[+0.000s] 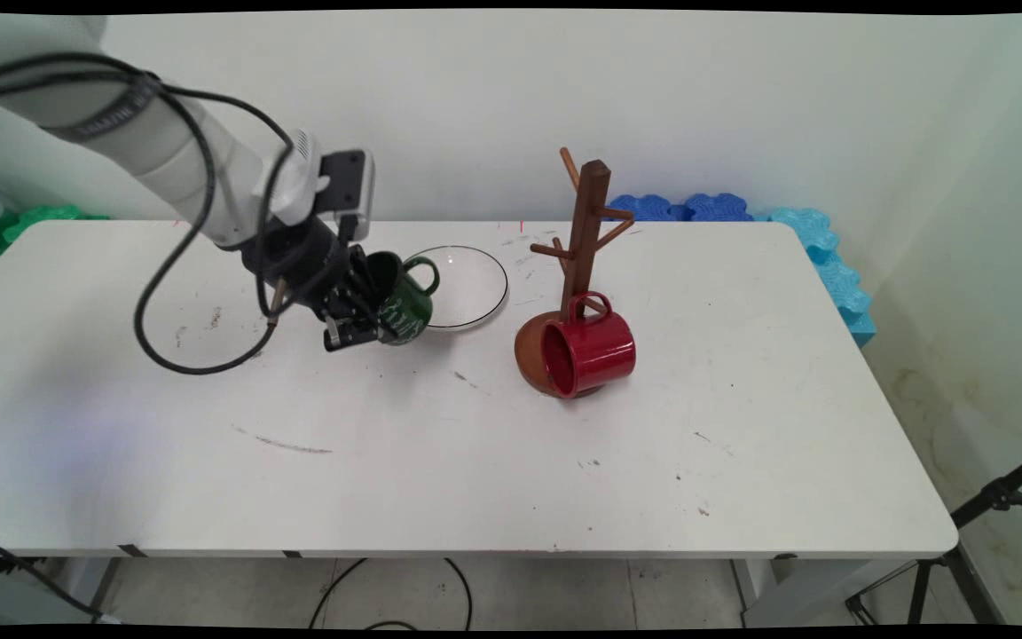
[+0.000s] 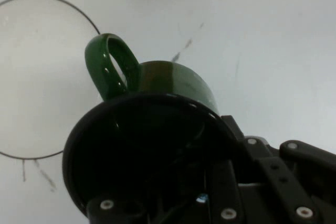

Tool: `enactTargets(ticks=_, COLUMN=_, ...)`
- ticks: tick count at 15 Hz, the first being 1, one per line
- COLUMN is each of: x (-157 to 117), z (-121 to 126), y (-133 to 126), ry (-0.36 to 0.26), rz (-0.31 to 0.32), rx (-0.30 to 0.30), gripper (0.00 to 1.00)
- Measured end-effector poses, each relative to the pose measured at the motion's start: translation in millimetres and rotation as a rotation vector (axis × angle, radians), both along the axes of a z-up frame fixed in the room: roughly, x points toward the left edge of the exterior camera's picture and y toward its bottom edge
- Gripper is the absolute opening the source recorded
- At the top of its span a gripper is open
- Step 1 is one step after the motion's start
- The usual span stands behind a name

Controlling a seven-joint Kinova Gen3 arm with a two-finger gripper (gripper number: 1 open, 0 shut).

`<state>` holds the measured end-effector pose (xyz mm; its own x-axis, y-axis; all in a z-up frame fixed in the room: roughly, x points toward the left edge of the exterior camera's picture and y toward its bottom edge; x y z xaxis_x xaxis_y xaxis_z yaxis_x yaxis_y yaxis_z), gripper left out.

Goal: Place the picked object on the table

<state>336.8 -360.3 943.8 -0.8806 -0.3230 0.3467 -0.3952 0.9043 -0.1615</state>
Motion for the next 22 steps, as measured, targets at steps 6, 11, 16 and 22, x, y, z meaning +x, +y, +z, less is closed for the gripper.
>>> enactTargets(ticks=6, x=-4, z=-28, y=-19, ry=-0.078, rz=-0.022, rx=0.023, gripper=0.0)
enactTargets(ticks=11, x=-11, z=-49, y=-32, ry=-0.112, rz=-0.039, rx=0.05, gripper=0.0)
enactTargets(ticks=16, x=-20, z=-64, y=-39, ry=-0.132, rz=-0.047, rx=0.088, gripper=0.0)
enactTargets(ticks=22, x=-27, z=-78, y=-46, ry=-0.144, rz=-0.054, rx=0.12, gripper=0.0)
